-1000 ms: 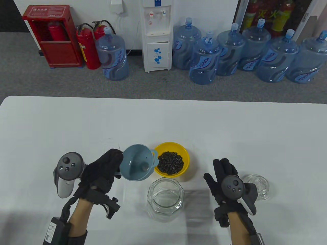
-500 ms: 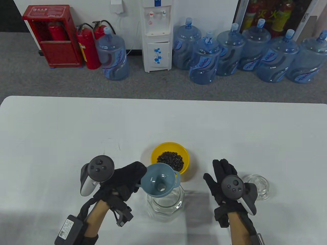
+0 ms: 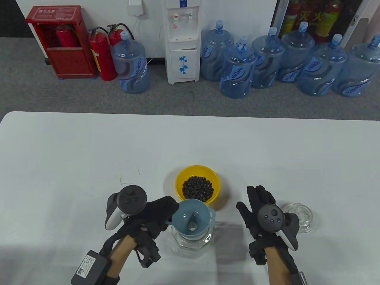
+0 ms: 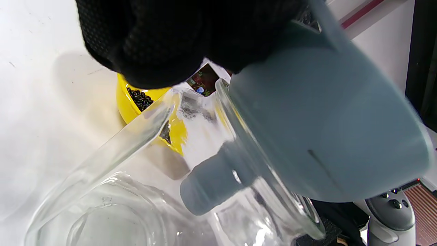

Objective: Transfer coffee beans through funnel into glass jar

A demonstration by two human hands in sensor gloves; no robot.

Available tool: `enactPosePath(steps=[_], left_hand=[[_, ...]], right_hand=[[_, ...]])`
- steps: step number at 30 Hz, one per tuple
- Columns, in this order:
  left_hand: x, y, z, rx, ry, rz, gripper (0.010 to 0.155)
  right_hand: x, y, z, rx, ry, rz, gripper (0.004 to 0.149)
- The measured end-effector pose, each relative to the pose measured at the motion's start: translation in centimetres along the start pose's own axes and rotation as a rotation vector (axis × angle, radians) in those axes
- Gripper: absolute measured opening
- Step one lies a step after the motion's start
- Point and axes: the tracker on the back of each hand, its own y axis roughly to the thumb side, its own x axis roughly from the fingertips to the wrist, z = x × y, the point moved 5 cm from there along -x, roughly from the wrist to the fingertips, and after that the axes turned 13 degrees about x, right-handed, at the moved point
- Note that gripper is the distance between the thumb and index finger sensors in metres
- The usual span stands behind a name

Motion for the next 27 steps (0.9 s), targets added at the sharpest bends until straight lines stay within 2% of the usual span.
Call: enactPosePath(steps=[4,16,19,24,27], left_hand=[[0.1,0.3,-0.4,-0.052,0.002,-0.004,0.044],[0.2,-0.2,-0.6,-0.024,-0.002,0.024,0.045],[0.4,-0.4,-0.3,-0.01,-0.024,0.058,0.051],[1.5,-0.4,2.0,-0.053,0.073,0.05,0.06],[2.6,-0.2,4.3,-0.099,0.2,0.027,0.062]], right_hand=[[0.0,0.0,0.0,0.0,0.001,0.002,0.073],[0.1,-0.1,0.1,0.001,0.006,0.005,0.073],[0.1,-0.1,0.1,0.001,0.009,0.006,0.073],[0.1,-0.2,0.1,-0.005,0.01,0.009,0.073],[0.1,-0.2,0.1,-0.004,0.011,0.008,0.073]])
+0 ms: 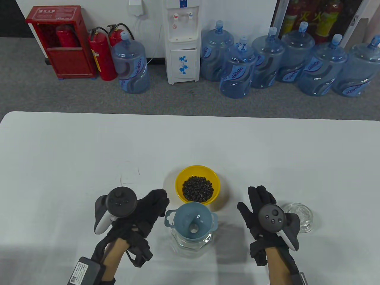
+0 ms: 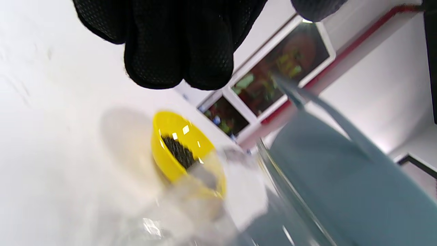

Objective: Transfer coffee beans through funnel into glass jar

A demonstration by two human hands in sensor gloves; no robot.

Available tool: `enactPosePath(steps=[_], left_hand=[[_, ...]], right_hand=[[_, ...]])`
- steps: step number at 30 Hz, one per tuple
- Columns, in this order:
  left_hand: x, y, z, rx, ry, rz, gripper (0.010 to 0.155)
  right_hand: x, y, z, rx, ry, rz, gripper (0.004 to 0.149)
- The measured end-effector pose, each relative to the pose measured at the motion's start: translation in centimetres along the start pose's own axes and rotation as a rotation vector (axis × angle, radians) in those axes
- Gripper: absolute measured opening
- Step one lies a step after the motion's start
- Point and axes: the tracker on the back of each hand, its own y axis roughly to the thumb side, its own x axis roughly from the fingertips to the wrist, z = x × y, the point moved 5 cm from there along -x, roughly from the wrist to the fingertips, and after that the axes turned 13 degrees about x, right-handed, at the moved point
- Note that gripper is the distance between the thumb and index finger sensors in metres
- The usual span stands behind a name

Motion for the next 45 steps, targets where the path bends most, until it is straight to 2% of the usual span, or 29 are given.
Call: enactPosePath(steps=[5,9,11,19,31,38,45], left_hand=[[1.2,-1.8,4.0,-0.001,0.182,0.016,0.062],[2.1,-3.9,5.7,-0.098,0.316,0.038,0.062],[2.3,-5.1,5.9,-0.179,0.345,0.063,0.062],[2.3,-8.1,5.9,-0.324,0.363,0.169,0.064],[1.1,-10.4,4.4,-0.585,0.258,0.302,0.071],[0.8,-10.6,4.4,-0.567,0.246,0.298,0.072],[0.8,-10.7,4.8,-0.597,0.251,0.299,0.072]], right_hand=[[0.0,0.1,0.1,0.007,0.003,-0.005,0.073],[0.0,0.2,0.1,0.011,0.001,-0.008,0.073],[0.1,0.3,0.2,0.014,0.003,-0.01,0.073],[0.2,0.8,0.3,0.018,0.004,-0.015,0.072],[-0.2,2.1,-0.5,0.04,0.006,-0.034,0.074],[-2.9,4.0,-1.9,0.104,0.007,-0.005,0.071],[-7.1,6.2,-0.6,0.111,0.109,0.003,0.072]])
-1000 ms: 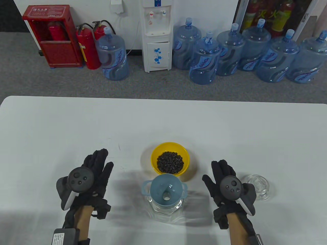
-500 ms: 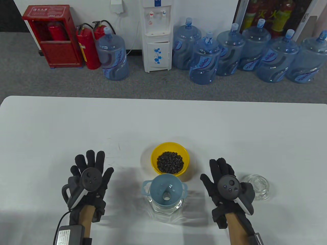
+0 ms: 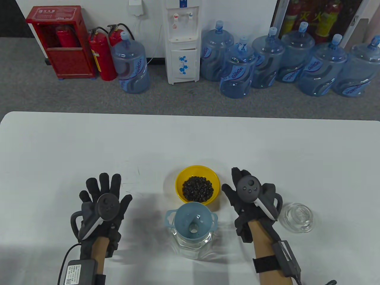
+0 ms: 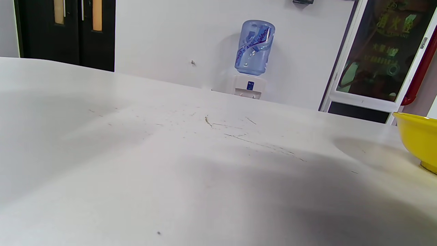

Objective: Transfer coffee beans through funnel into glass jar

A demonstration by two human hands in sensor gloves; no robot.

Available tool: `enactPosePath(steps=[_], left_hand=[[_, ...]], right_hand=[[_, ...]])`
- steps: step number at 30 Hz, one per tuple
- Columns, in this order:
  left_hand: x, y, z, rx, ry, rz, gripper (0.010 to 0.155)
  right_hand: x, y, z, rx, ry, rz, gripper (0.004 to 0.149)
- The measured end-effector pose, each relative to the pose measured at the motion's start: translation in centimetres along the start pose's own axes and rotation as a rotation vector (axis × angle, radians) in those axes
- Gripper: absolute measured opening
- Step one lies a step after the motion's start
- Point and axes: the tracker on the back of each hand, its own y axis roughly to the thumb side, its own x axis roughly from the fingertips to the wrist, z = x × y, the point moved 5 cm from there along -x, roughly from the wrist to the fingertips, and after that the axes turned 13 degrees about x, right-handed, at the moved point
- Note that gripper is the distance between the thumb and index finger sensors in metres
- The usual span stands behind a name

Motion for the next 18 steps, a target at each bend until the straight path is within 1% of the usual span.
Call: enactPosePath(steps=[8,14,18], left_hand=[[0.0,-0.3,0.0,-0.007,-0.015,0.019,0.072],[-0.1,-0.4,0.1,-0.005,-0.023,0.025,0.071],[0.0,-0.5,0.1,-0.008,-0.03,0.038,0.071]], right_hand=[[-3.5,1.8,3.2,0.014,0.116,0.01,0.072],[-4.7,2.6,5.1,0.012,0.177,0.015,0.071],[-5.3,2.6,6.4,-0.065,0.242,0.031,0.07]])
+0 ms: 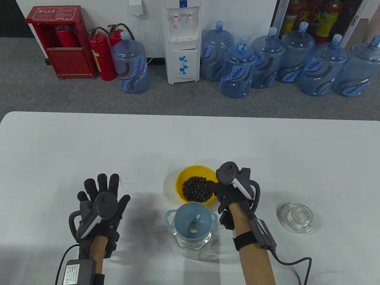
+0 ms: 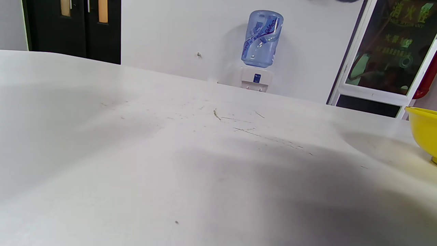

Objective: Transfer coffee beans through funnel into glass jar

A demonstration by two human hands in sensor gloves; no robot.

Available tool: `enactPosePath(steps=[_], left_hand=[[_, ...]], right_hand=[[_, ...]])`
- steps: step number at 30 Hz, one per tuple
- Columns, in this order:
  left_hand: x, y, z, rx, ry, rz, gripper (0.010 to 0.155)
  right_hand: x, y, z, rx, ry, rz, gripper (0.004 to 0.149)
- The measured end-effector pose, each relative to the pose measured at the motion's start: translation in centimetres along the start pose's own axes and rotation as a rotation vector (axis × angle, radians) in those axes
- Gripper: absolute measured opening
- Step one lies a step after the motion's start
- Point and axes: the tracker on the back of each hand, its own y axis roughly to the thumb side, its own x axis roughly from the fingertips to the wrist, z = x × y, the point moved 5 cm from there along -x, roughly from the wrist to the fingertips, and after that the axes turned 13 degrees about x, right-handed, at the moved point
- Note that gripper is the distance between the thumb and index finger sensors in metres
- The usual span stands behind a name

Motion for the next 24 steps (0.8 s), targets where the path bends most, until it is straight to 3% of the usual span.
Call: enactPosePath(steps=[14,24], left_hand=[[-0.1,-0.2,-0.1,-0.011,-0.025,0.04,0.071],[-0.2,-0.3,-0.2,-0.027,-0.03,0.042,0.071]], right_hand=[[-0.8,-1.3,0.6,-0.202,0.012,0.084,0.05],[0.5,-3.6,-1.9,-0.347,-0.077,0.112,0.049]])
